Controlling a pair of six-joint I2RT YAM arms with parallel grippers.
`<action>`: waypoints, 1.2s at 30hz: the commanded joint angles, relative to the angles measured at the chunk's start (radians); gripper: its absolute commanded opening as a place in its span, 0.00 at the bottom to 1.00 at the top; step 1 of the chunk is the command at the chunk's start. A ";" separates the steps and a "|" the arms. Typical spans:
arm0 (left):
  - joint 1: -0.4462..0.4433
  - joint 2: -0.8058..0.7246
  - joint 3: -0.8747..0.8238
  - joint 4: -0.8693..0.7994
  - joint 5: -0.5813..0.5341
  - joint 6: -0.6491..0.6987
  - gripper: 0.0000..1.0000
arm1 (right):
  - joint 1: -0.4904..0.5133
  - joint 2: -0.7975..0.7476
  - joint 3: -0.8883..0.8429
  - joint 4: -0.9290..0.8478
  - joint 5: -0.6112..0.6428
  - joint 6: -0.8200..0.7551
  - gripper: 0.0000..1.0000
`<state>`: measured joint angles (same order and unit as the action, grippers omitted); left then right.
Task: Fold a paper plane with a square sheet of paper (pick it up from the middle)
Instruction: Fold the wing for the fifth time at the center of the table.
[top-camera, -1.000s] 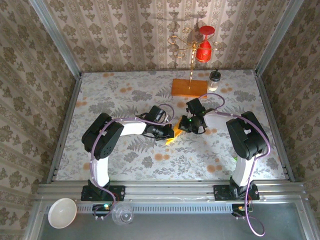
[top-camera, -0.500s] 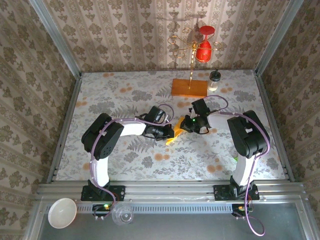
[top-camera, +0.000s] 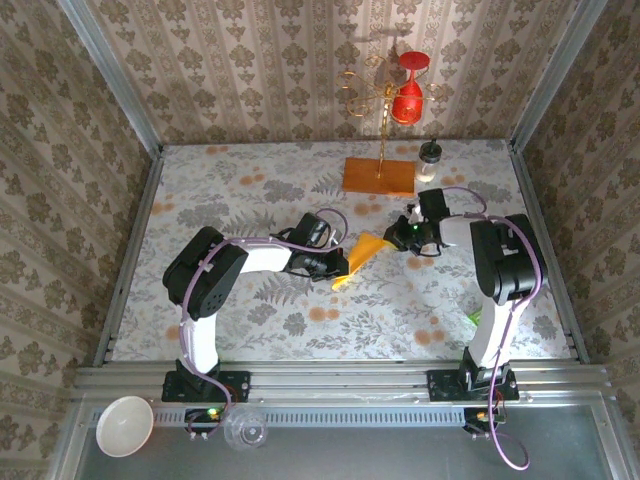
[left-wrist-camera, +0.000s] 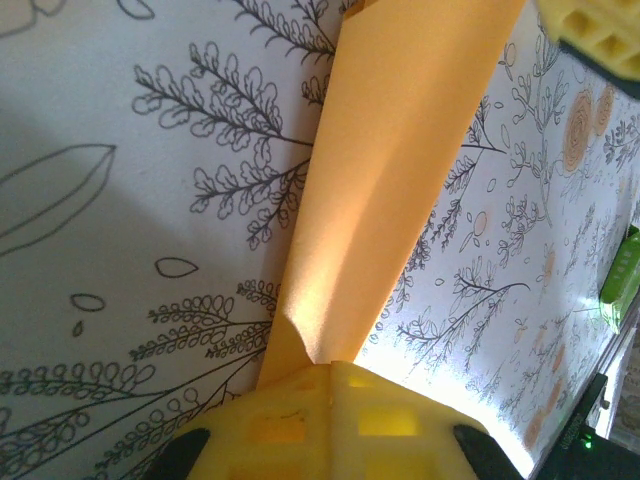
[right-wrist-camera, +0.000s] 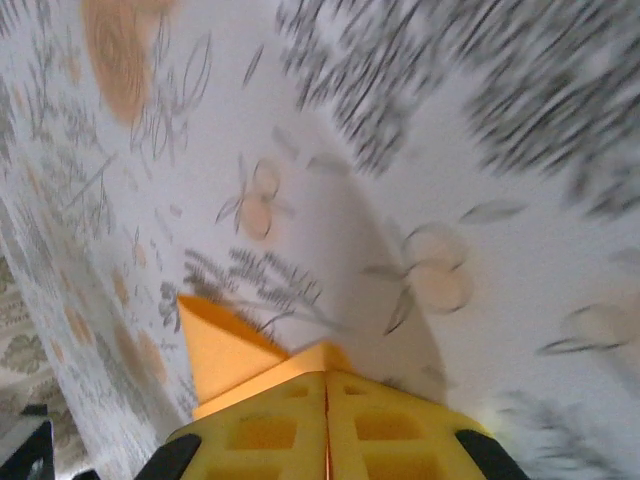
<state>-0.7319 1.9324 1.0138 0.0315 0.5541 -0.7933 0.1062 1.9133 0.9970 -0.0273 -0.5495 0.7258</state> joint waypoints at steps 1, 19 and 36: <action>-0.001 0.017 -0.037 -0.163 -0.022 -0.004 0.01 | -0.030 -0.007 0.026 -0.038 0.128 -0.043 0.11; -0.003 0.012 -0.003 -0.166 -0.019 0.000 0.01 | 0.273 -0.139 -0.080 0.021 0.134 0.055 0.12; -0.004 -0.037 0.073 -0.139 0.044 0.061 0.08 | 0.282 -0.013 -0.058 -0.081 0.155 0.026 0.10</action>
<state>-0.7322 1.9194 1.0397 -0.0433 0.5728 -0.7799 0.3935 1.8500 0.9375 -0.0185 -0.4271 0.7799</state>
